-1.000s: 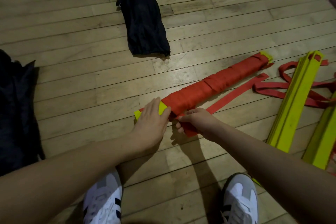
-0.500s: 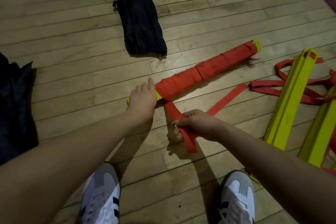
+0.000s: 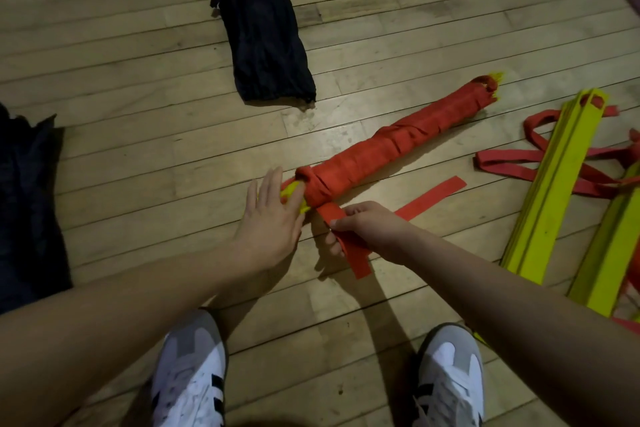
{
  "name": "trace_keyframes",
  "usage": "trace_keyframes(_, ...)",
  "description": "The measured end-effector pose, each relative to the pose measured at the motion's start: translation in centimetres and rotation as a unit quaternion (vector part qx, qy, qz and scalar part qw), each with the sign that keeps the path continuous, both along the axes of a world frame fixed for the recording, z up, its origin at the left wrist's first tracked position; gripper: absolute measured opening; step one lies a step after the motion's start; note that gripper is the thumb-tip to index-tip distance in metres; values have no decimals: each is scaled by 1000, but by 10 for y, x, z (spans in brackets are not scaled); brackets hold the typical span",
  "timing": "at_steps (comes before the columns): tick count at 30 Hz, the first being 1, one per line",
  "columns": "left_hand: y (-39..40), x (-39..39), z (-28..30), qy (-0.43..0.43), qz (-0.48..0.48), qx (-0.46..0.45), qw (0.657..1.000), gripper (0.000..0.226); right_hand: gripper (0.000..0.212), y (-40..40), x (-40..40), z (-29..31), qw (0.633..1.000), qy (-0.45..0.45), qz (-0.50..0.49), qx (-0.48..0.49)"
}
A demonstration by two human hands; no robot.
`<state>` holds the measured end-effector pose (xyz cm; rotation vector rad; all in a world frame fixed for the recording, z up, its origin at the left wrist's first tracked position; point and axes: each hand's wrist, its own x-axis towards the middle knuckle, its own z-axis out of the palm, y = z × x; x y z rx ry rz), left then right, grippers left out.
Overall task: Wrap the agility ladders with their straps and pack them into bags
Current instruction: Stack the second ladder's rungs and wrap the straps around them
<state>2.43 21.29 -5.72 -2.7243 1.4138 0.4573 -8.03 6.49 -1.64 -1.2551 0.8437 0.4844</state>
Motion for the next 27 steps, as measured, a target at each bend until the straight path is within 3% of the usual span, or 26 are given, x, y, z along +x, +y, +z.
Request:
trace_keyframes(5, 11, -16, 8, 106, -30, -32, 993, 47, 14, 6, -9, -5, 999, 27, 10, -25)
trace_keyframes(11, -1, -18, 11, 108, 94, -32, 989, 58, 24, 10, -16, -5, 995, 34, 33, -90)
trace_keyframes(16, -16, -1, 15, 44, 106, 45, 992, 48, 19, 12, -11, 1, 990, -6, 59, -128)
trace_keyframes(22, -31, 15, 17, 32, 104, 51, 993, 49, 23, 8, -3, 6, 981, -23, 79, -176)
trace_keyframes(27, -39, 27, 15, -51, 58, 55, 995, 50, 21, 4, 4, 5, 993, -46, 11, -108)
